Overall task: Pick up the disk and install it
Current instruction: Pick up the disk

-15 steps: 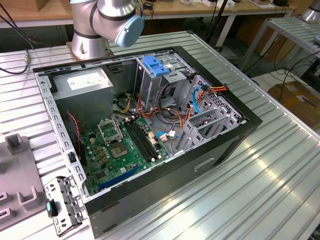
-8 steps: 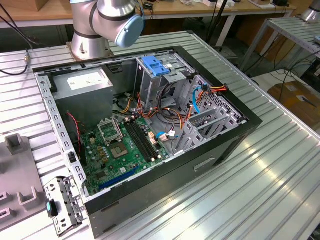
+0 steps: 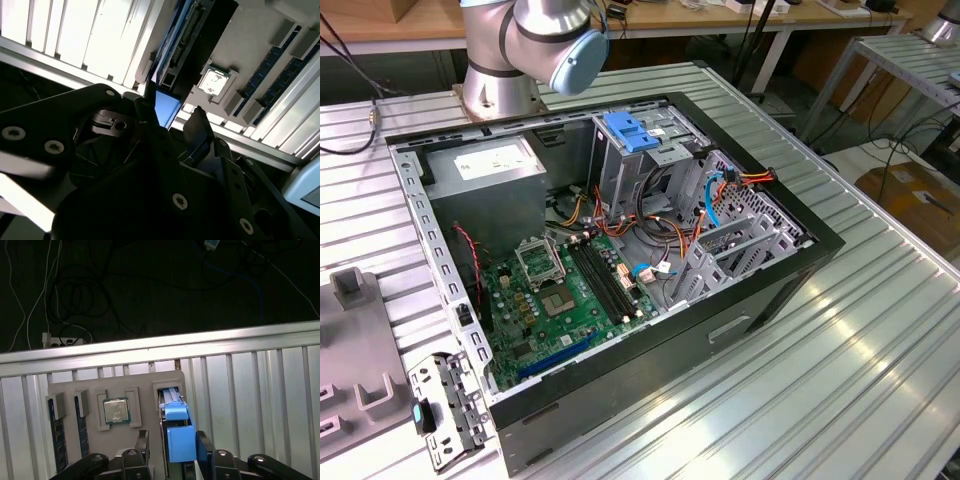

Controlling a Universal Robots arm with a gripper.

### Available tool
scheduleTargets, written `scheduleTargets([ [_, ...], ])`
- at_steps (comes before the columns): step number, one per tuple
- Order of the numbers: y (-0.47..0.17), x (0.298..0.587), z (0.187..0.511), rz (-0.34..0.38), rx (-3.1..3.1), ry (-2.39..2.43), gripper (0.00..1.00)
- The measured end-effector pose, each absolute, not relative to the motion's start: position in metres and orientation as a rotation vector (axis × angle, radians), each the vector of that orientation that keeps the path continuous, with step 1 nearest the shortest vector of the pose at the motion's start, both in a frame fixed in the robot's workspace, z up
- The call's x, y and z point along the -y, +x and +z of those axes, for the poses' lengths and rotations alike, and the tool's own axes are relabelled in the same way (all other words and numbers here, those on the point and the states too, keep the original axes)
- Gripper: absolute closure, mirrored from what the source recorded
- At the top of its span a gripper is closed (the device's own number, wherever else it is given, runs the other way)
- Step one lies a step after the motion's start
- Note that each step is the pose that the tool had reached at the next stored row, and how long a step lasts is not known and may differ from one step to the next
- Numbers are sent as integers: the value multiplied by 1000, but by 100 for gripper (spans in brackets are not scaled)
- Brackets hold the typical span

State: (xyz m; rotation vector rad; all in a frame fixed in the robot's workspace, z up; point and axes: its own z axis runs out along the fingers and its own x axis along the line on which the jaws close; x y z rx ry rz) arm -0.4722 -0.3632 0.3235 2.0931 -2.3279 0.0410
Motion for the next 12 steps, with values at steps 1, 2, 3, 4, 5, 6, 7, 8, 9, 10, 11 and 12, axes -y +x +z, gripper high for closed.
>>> scheduleTargets([
  [1,-472,363,323,41,2328,2093,50],
  [2,-472,362,322,40,2328,2093,50],
  [3,-472,360,321,40,2328,2094,50],
  [4,-472,359,320,39,2328,2094,50],
  [5,-472,358,320,39,2329,2095,50],
  [6,-472,358,319,38,2329,2095,50],
  [7,-472,357,318,37,2329,2095,50],
  [8,-472,357,316,37,2329,2097,50],
  [9,-474,357,313,35,2327,2099,50],
  [10,-475,357,311,34,2326,2101,50],
  [11,-476,357,309,34,2325,2103,50],
  [12,-477,357,308,33,2324,2105,50],
])
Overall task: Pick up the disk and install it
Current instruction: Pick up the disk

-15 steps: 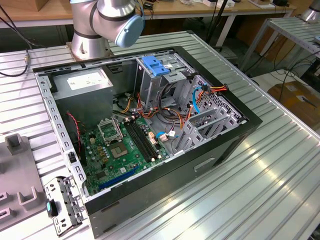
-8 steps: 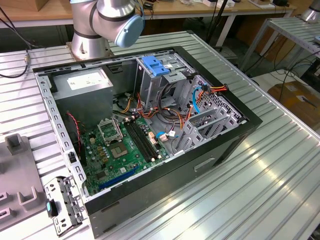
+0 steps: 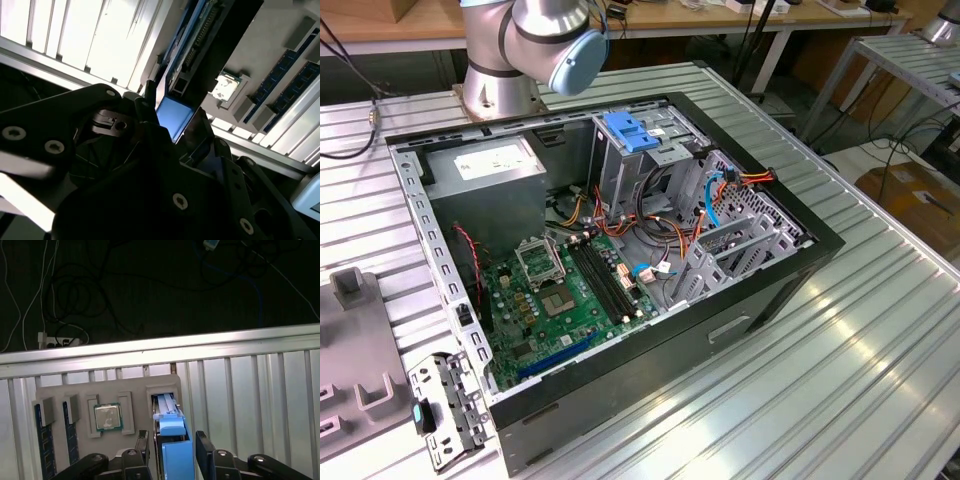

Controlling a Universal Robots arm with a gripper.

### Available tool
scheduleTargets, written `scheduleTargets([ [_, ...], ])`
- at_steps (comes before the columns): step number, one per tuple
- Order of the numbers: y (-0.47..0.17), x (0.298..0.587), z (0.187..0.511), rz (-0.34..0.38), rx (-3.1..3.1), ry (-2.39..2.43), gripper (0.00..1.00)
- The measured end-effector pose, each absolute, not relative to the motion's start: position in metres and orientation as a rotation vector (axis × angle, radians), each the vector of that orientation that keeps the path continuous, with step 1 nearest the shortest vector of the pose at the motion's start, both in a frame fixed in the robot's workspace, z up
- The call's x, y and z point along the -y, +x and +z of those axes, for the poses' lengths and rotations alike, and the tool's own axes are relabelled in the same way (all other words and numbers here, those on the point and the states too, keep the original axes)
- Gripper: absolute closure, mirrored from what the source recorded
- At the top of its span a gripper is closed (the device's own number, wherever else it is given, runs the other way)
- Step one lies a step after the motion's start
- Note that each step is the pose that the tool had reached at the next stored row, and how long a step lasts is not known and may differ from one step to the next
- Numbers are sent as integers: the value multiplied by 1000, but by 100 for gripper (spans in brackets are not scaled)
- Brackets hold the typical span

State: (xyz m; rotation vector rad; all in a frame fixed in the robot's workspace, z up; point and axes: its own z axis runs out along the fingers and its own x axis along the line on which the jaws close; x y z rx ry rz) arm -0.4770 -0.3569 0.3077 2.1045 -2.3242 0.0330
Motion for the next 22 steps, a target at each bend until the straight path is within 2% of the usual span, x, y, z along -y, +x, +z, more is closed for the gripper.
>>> scheduleTargets([
  [8,-477,357,306,32,2325,2105,50],
  [9,-477,357,306,32,2325,2105,52],
  [10,-477,357,306,32,2325,2105,59],
  [22,-477,357,299,33,2324,2107,59],
])
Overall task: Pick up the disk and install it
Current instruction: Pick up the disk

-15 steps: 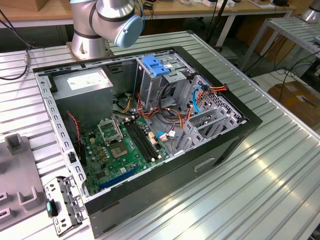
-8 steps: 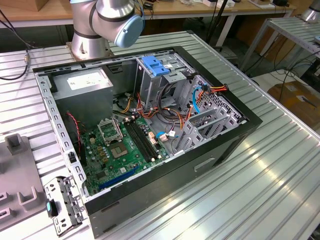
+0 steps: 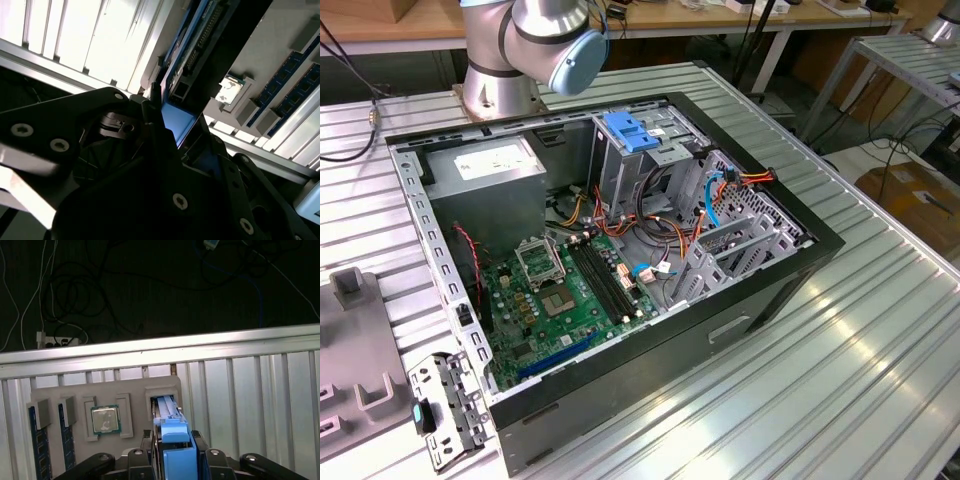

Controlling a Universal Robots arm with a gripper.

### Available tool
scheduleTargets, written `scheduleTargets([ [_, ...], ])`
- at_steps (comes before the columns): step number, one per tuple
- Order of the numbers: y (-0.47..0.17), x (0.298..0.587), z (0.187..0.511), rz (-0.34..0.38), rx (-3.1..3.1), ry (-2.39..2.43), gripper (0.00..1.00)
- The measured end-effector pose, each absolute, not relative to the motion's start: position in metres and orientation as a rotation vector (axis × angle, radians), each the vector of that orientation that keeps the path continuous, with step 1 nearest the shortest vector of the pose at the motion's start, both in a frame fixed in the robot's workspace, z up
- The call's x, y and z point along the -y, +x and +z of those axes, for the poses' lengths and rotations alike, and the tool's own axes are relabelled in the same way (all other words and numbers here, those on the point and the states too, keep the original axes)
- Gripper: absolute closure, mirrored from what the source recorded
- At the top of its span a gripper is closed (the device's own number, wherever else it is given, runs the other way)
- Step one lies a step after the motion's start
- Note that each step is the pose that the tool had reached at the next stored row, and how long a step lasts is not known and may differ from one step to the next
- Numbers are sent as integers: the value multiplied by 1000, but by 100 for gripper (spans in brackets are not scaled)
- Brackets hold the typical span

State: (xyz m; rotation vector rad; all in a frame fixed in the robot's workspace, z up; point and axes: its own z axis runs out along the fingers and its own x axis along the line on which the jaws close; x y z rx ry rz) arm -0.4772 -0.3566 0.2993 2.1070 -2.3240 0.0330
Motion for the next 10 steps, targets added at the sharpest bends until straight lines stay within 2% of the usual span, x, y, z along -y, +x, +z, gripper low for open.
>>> scheduleTargets([
  [7,-477,357,297,33,2324,2107,59],
  [10,-477,357,297,33,2324,2107,62],
])
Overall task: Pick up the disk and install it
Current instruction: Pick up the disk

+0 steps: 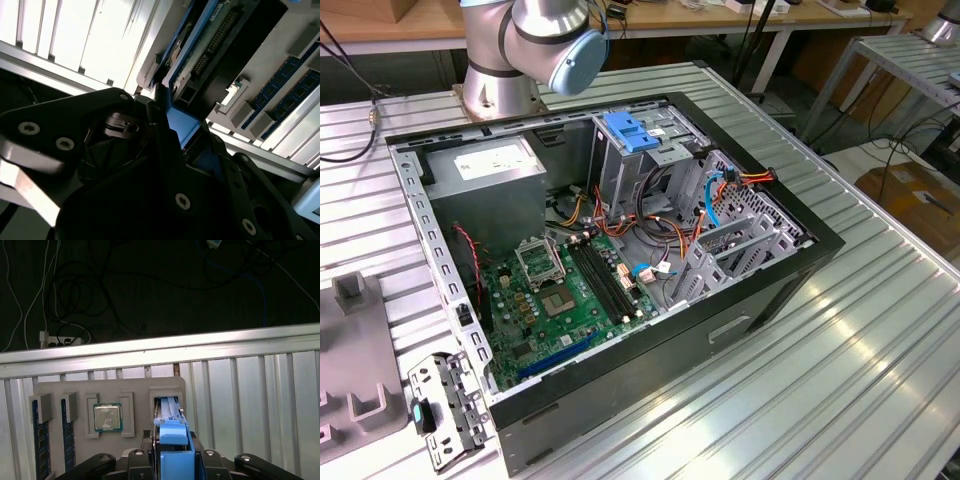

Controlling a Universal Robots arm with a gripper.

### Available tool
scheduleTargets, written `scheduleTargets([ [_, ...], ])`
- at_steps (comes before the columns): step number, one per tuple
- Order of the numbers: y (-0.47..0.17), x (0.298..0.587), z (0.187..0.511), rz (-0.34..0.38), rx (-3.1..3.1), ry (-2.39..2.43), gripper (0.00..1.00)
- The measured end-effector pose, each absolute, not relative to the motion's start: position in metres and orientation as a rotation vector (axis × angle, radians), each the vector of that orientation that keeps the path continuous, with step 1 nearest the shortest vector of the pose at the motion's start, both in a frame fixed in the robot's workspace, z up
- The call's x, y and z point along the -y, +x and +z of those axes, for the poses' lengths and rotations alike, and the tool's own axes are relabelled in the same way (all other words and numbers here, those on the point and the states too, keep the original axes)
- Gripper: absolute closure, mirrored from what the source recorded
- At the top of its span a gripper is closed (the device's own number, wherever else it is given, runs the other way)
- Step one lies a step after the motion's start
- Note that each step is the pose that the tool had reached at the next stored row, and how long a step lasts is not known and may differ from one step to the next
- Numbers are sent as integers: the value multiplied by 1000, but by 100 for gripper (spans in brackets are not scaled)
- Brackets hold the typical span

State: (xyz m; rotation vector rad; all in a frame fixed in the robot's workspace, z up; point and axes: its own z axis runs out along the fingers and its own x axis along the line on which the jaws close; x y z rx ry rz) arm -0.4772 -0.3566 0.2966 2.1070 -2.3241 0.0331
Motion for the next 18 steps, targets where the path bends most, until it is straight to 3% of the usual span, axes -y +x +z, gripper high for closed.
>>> scheduleTargets([
  [18,-477,357,295,33,2241,2196,63],
])
